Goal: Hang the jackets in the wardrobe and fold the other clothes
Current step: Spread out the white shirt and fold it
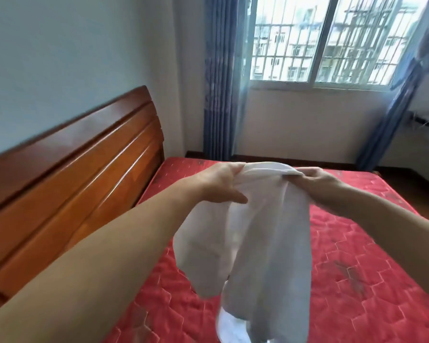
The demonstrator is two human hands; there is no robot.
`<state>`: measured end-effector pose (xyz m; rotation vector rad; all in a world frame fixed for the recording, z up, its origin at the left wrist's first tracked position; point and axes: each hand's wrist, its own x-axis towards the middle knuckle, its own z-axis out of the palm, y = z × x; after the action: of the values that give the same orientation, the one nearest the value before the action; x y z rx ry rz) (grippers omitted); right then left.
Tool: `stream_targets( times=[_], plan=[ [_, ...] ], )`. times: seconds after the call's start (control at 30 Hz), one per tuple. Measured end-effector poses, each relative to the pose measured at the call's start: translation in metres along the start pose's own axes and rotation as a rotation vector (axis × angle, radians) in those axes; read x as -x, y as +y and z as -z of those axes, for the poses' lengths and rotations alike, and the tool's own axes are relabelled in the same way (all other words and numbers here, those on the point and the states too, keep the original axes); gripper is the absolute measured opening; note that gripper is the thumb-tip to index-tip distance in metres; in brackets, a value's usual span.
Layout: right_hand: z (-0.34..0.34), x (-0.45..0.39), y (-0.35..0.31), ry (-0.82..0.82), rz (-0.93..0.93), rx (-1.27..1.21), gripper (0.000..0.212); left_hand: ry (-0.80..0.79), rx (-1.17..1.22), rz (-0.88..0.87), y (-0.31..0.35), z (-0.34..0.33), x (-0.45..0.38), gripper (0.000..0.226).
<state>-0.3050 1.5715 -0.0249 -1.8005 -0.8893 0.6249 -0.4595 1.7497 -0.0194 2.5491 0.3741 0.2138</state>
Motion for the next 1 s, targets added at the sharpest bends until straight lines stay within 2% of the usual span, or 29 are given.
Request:
stream_targets(
  times=[0.1,0.17,0.27,0.33,0.4,0.47,0.5,0.57,0.67,0.7,0.73,0.8,0.83,0.87,0.93,1.0],
  plan=[
    [0.009,0.008,-0.035,0.068,0.097,-0.143,0.019,0.035,-0.075,0.027,-0.006,-0.013,0.015,0.029],
    [0.018,0.011,-0.050,0.170,0.102,-0.219,0.021,0.025,-0.058,0.097,-0.011,-0.022,0.022,0.016],
    [0.045,0.013,-0.061,0.435,-0.008,-0.354,0.020,-0.048,0.244,0.158,-0.019,-0.029,0.030,0.028],
    [0.070,0.017,-0.053,0.548,-0.127,-0.406,0.017,-0.022,0.517,0.142,-0.009,-0.029,0.032,0.038],
    [0.087,0.024,-0.038,0.509,-0.211,-0.398,0.016,0.066,0.615,0.112,0.011,-0.027,0.024,0.043],
    [0.091,0.031,-0.022,0.348,-0.275,-0.217,0.006,0.141,0.630,0.112,0.037,-0.026,0.010,0.043],
    [0.090,0.036,-0.015,0.273,-0.275,-0.051,0.016,0.164,0.667,0.131,0.050,-0.027,0.002,0.042],
    [0.085,0.045,-0.004,0.146,-0.185,0.193,0.053,0.178,0.786,0.182,0.074,-0.033,-0.018,0.034],
    [0.071,0.066,-0.001,-0.236,-0.089,0.229,0.076,0.180,0.887,0.269,0.112,-0.054,-0.044,0.029],
    [0.071,0.069,0.007,-0.259,-0.078,0.246,0.079,0.181,0.911,0.285,0.125,-0.061,-0.053,0.030],
    [0.075,0.072,0.014,-0.204,-0.047,0.273,0.075,0.177,0.938,0.298,0.137,-0.068,-0.059,0.030],
    [0.096,0.073,0.028,-0.044,0.031,0.276,0.041,0.176,0.925,0.318,0.161,-0.078,-0.070,0.030],
    [0.108,0.073,0.034,0.004,0.048,0.252,0.018,0.174,0.838,0.307,0.168,-0.080,-0.075,0.032],
    [0.124,0.074,0.040,0.044,0.067,0.241,0.007,0.161,0.709,0.286,0.176,-0.082,-0.080,0.036],
    [0.159,0.077,0.048,0.089,0.098,0.304,0.020,0.118,0.504,0.278,0.194,-0.084,-0.091,0.044],
    [0.193,0.079,0.057,0.151,0.131,0.433,0.023,0.091,0.495,0.303,0.215,-0.087,-0.103,0.044]
  ],
)
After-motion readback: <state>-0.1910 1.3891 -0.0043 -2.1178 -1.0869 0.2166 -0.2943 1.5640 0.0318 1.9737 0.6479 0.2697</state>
